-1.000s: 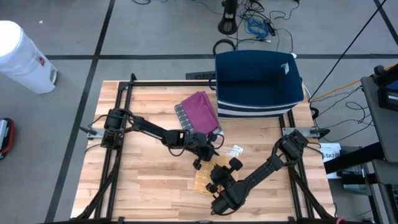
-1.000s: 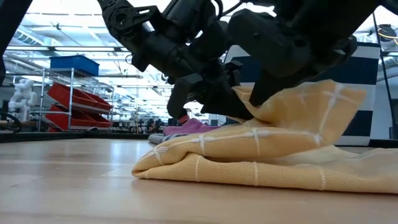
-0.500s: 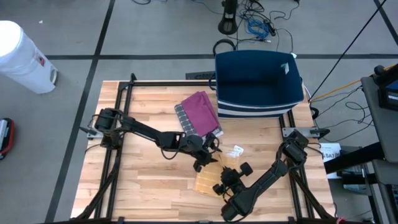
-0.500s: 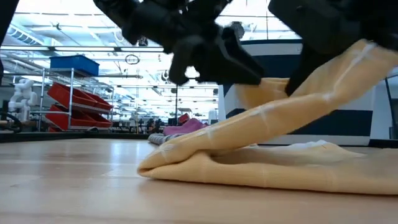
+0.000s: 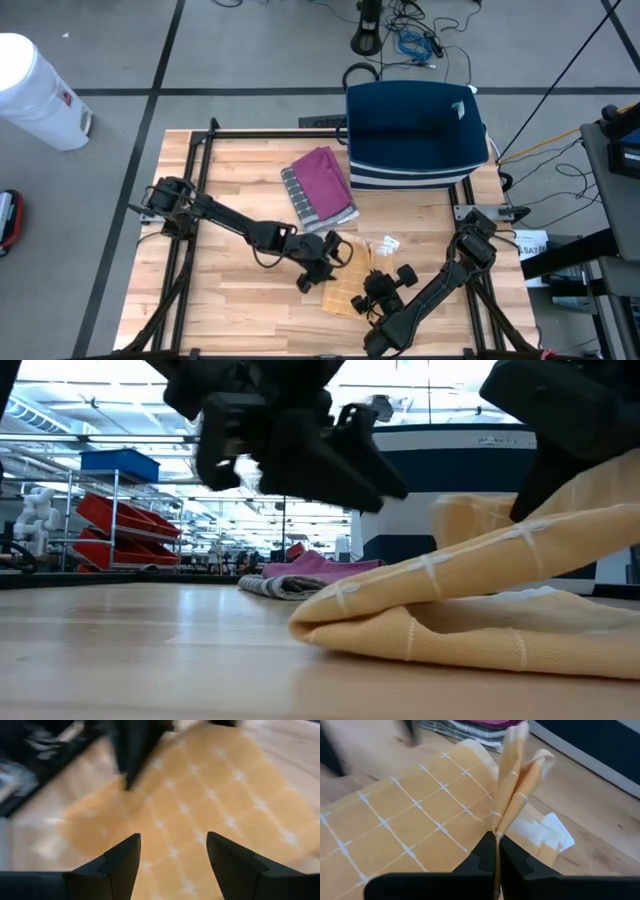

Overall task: Fold towel
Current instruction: Fold the orange checkered towel

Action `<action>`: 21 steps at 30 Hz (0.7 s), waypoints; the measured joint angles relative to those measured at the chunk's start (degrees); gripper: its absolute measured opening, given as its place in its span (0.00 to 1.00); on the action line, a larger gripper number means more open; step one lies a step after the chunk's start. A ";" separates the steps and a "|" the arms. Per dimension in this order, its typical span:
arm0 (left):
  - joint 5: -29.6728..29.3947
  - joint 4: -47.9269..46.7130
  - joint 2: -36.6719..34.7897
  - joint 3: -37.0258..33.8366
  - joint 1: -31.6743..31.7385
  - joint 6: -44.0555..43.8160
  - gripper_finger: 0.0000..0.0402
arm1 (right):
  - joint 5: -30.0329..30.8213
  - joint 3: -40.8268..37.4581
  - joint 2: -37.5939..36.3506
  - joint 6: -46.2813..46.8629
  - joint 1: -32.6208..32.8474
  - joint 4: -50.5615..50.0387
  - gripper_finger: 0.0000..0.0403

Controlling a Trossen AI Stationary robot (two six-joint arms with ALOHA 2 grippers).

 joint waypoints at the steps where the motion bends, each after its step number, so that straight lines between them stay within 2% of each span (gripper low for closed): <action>1: 1.31 -1.11 0.14 0.00 -0.04 -0.47 0.58 | -0.33 -0.12 0.00 0.21 0.00 0.03 0.00; 7: 2.99 -1.19 2.15 0.00 0.21 -3.41 0.58 | -0.56 -1.21 0.00 1.25 0.00 0.54 0.00; 16: 5.66 6.64 9.13 0.00 0.77 -5.58 0.58 | -2.10 -1.45 0.00 1.43 0.00 0.17 0.02; 21: 5.84 7.86 10.19 0.02 1.36 -6.64 0.58 | -3.19 -1.45 0.00 1.36 0.02 -0.14 0.02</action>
